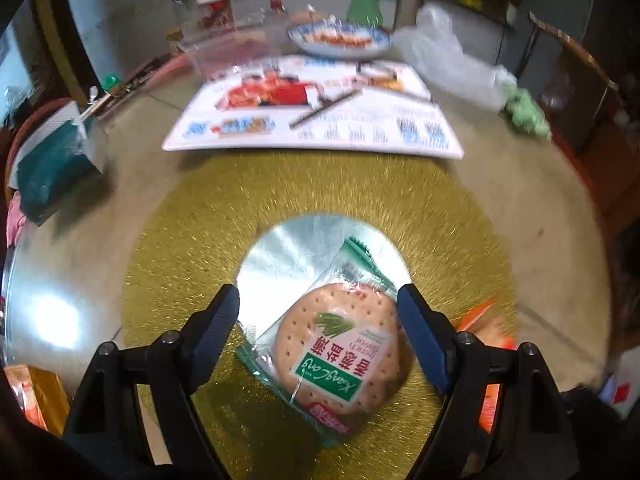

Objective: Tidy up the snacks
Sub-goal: 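Grasp a round biscuit pack with the left tool while the right grasps an orange cracker pack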

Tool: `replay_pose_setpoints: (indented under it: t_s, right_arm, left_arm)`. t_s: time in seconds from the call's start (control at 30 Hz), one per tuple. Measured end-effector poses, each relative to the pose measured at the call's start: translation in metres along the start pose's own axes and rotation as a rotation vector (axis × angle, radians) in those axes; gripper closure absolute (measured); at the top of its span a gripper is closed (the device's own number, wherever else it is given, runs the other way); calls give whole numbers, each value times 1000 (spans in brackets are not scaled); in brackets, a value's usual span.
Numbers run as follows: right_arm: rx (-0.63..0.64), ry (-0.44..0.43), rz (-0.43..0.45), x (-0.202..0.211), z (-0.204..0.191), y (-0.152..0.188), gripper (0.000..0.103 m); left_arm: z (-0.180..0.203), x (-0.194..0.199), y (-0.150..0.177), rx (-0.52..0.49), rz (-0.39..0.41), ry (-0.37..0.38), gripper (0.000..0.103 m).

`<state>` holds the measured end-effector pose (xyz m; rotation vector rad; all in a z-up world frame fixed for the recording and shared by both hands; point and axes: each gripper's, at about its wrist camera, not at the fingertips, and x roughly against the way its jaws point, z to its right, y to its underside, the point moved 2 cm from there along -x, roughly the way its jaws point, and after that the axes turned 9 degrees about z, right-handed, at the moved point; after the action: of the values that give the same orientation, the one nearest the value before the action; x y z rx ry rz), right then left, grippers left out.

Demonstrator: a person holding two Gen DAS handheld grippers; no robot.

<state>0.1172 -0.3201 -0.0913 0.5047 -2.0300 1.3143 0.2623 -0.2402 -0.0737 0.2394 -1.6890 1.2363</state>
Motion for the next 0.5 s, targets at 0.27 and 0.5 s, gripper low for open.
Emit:
replay_pose_setpoints:
  t_s: [0.27,0.5]
  right_arm:
    - [17,-4,19,3,-3,5,50]
    - [45,14,35,1,-6,6,50]
  left_arm:
    - [-2,14,44,31,-73,181,22]
    - [8,18,59,-13,-60,66,21]
